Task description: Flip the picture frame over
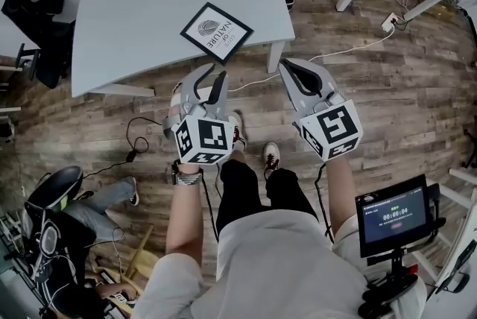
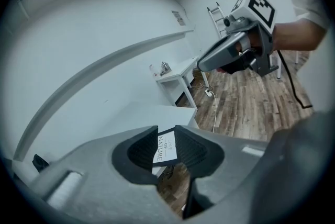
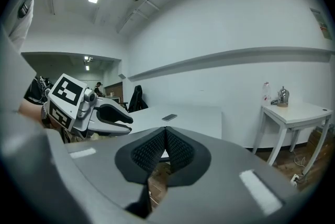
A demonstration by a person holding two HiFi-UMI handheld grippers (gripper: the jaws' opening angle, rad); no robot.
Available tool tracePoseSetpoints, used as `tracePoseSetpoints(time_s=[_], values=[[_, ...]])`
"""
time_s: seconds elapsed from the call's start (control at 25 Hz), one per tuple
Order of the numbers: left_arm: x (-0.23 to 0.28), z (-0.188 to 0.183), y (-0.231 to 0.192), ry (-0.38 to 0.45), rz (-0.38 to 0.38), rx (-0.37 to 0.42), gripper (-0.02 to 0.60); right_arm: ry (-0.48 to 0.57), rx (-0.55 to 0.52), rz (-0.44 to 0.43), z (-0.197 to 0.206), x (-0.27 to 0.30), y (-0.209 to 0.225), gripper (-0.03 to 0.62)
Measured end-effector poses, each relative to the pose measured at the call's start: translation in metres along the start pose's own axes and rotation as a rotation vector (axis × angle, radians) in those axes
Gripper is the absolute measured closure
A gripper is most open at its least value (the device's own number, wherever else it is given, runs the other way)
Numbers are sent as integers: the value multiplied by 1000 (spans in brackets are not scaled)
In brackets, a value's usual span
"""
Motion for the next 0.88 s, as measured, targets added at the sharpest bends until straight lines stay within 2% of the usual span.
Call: tracePoseSetpoints(time_s=[0.16, 0.4, 0.6, 0.88], values=[[7, 2, 7, -19, 7, 31, 472, -20, 20, -10, 15, 3, 3, 592], [56, 50, 25, -84, 34, 93, 456, -40, 37, -11, 55, 51, 18, 592], [83, 75, 43, -117, 51, 123, 446, -40, 47, -8, 78, 70, 28, 592], [110, 105, 52, -172, 33, 192, 436, -63, 55, -10, 111, 83, 36, 592]])
Point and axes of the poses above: the fingertips, and each gripper's own axes: x forward along the fingers, y to its right, z out of its underside, the point moved 2 cm from there along -x, backward along the fingers, and after that the axes turned 10 degrees about x, right-handed, at the moved point
